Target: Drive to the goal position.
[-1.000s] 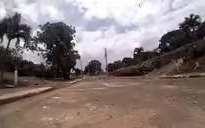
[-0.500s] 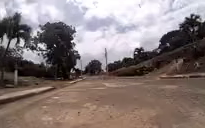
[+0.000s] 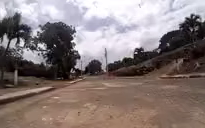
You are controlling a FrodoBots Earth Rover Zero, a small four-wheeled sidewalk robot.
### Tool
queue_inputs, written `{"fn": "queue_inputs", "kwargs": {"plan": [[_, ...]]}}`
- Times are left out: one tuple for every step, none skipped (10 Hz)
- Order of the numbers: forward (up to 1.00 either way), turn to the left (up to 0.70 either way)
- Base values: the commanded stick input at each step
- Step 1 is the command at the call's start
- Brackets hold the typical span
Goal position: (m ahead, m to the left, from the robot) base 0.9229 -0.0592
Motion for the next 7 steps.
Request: {"fn": "queue_inputs", "kwargs": {"plan": [[0.85, 0.0], [0.85, 0.0], [0.85, 0.0], [0.85, 0.0], [0.85, 0.0], [0.85, 0.0], [0.85, 0.0]]}}
